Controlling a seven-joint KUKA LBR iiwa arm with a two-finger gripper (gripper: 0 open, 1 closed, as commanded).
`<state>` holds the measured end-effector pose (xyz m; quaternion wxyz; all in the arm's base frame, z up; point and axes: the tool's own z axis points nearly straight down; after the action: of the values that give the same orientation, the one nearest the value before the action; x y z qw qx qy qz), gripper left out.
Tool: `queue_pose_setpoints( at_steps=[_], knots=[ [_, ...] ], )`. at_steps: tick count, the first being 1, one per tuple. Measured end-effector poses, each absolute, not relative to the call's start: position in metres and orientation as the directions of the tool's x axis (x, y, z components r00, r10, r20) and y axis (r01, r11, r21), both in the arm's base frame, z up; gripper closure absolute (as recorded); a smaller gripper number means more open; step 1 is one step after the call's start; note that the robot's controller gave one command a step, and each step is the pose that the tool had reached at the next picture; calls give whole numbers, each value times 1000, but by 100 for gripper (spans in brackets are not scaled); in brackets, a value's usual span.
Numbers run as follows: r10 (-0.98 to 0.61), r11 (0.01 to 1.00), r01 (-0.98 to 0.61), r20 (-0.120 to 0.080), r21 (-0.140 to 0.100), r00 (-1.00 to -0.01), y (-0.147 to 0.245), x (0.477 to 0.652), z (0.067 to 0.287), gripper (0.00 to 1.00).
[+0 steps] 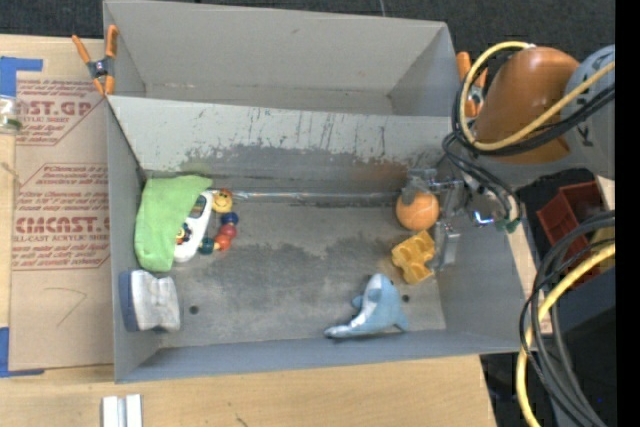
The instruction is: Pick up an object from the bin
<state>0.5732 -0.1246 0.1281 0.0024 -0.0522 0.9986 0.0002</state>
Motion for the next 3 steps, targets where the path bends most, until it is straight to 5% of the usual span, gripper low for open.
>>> queue_pose_setpoints(
  at_steps=[1,3],
  knots=[
    [-231,973,-231,-13,5,-973,-149,559,96,0],
    [-387,922,-387,-21,-4,-922,-142,561,85,0]
  ],
)
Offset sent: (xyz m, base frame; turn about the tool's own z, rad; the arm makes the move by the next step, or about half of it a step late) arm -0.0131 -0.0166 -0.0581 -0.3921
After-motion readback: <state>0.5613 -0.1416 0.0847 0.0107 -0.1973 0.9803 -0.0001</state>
